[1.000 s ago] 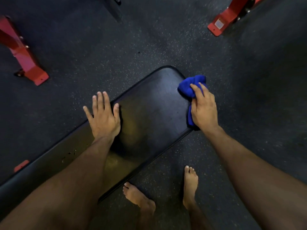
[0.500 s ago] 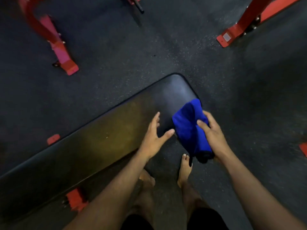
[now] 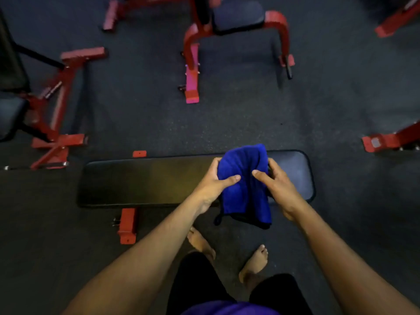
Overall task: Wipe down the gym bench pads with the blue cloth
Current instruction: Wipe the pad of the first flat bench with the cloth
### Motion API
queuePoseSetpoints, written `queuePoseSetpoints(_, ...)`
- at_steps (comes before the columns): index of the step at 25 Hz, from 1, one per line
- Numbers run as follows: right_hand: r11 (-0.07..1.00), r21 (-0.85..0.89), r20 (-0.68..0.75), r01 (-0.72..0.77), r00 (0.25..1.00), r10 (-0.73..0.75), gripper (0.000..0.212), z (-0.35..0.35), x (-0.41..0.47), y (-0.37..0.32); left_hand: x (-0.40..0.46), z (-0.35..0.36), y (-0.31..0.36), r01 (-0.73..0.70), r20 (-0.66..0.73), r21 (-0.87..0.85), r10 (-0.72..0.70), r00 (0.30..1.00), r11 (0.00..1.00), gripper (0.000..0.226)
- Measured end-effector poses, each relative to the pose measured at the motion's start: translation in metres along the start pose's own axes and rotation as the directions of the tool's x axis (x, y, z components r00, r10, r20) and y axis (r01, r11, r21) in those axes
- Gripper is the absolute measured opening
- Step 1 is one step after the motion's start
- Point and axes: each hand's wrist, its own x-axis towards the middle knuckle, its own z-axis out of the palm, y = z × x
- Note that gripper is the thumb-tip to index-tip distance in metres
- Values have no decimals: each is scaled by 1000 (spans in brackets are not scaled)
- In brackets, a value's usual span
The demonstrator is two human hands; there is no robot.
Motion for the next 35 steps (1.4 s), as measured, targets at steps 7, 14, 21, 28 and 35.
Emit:
queuePoseSetpoints(7,982,-144,109,125,988,-110,30,102,23,-86,-52,-107,71,-171,-137,-102,157,978,980,45)
queuePoseSetpoints(14,964,-208,318,163,944,-90,22,241,43,-134,-106,-240,94,-241,-326,-125,190,926,962,33)
queuePoseSetpoints(21,961,-258,481,95,876,43,26,329,60,-123,-140,-330,70,-249,-404,-44,211,890,967,30)
queuePoseSetpoints(28,956,-270,528,-117,812,248,28,415,104,-116,-117,-379,52,-202,-577,-151,80,813,968,29)
queuePoseSetpoints(35,891,-431,297,-141,910,288,10,469,219,-111,-69,-506,0,316,-774,241,-15,633,918,54)
